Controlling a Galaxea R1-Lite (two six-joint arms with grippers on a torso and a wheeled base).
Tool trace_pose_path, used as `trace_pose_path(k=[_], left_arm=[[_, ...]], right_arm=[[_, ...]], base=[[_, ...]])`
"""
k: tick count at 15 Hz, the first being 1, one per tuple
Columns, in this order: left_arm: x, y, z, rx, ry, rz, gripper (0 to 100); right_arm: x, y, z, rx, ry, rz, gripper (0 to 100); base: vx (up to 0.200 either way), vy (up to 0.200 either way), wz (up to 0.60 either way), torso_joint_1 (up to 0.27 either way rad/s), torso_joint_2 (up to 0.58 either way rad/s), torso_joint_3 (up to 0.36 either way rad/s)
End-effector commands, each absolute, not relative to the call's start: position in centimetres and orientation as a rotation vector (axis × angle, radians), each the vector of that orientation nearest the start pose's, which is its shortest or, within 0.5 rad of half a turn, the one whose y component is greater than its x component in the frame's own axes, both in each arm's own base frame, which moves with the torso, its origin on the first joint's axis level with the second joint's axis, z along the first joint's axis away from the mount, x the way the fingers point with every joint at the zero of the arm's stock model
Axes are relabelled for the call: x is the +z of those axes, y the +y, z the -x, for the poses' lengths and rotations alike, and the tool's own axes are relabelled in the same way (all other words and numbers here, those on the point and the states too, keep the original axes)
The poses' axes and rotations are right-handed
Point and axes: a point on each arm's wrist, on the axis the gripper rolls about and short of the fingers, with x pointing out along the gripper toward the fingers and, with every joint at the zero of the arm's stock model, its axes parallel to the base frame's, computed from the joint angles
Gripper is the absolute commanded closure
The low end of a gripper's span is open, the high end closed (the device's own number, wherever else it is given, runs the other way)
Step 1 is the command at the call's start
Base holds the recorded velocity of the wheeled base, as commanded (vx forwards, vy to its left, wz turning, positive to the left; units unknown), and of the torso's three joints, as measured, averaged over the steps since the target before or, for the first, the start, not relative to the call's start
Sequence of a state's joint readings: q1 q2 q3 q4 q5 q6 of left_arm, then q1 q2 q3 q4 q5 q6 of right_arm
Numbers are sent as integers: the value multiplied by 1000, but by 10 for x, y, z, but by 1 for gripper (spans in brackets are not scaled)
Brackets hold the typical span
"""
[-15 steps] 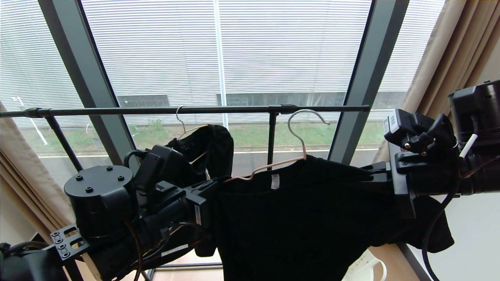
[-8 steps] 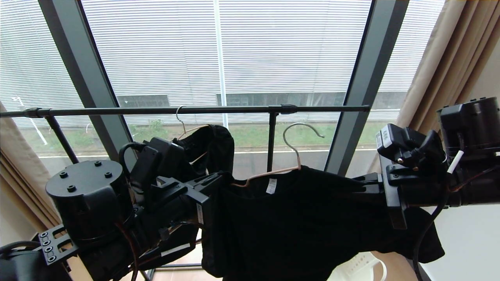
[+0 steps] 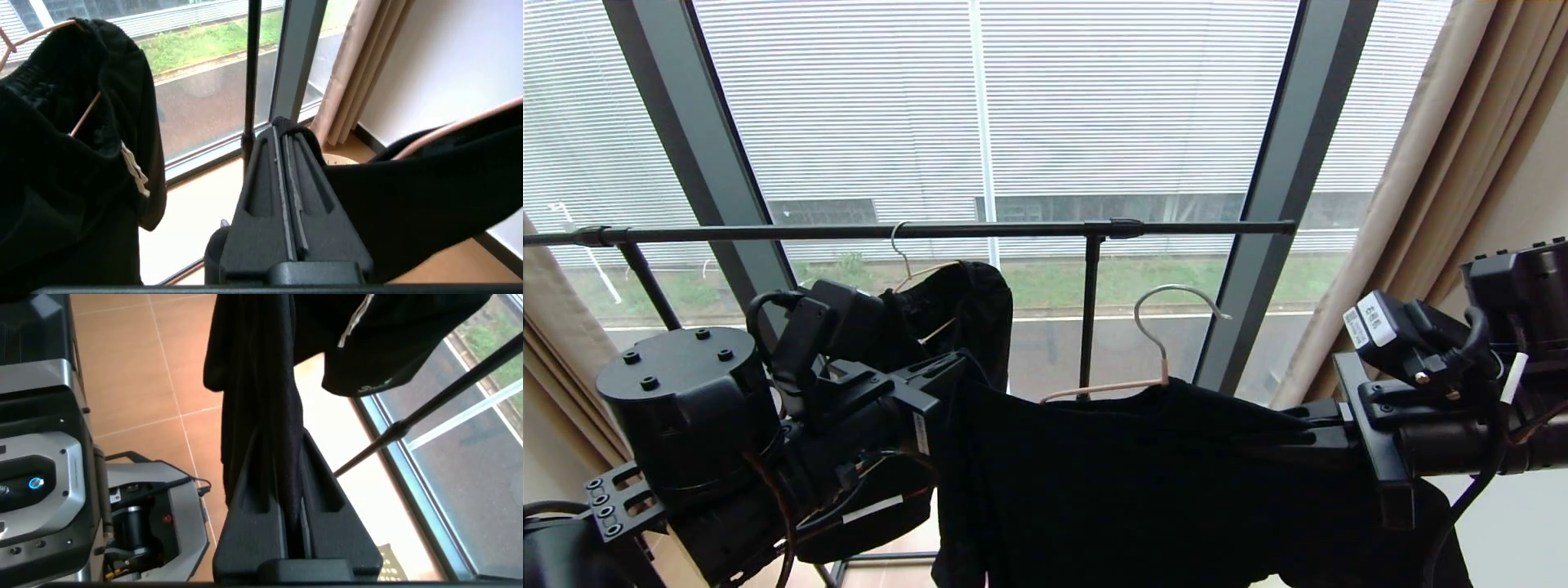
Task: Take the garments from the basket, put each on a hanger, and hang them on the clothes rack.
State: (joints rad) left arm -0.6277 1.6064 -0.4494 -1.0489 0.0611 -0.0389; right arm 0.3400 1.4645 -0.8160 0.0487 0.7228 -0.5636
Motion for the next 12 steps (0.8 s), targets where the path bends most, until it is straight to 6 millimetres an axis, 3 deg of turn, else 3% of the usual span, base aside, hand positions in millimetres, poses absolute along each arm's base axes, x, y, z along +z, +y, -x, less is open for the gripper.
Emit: trace_pose_path(k=[1, 4, 7, 10, 12], left_arm=[[166, -154, -204, -590, 89, 8, 100], [167, -150, -207, -571, 70, -35, 100], [160, -141, -205, -549, 95, -46, 100], [157, -141, -206, -547, 95, -93, 100], [156, -141, -210, -539, 97, -110, 100]], right_arm=[[178, 94, -219, 1195, 459, 336, 100], [177, 93, -223, 1145, 445, 367, 100], [194, 70, -216, 1033, 387, 371, 100], [213, 64, -204, 1006, 307, 389, 100], [215, 67, -202, 1020, 298, 394, 100]], base=[[0, 0, 0, 0, 0, 0], [0, 0, 0, 0, 0, 0], [0, 0, 0, 0, 0, 0], [0, 0, 0, 0, 0, 0], [0, 0, 0, 0, 0, 0]])
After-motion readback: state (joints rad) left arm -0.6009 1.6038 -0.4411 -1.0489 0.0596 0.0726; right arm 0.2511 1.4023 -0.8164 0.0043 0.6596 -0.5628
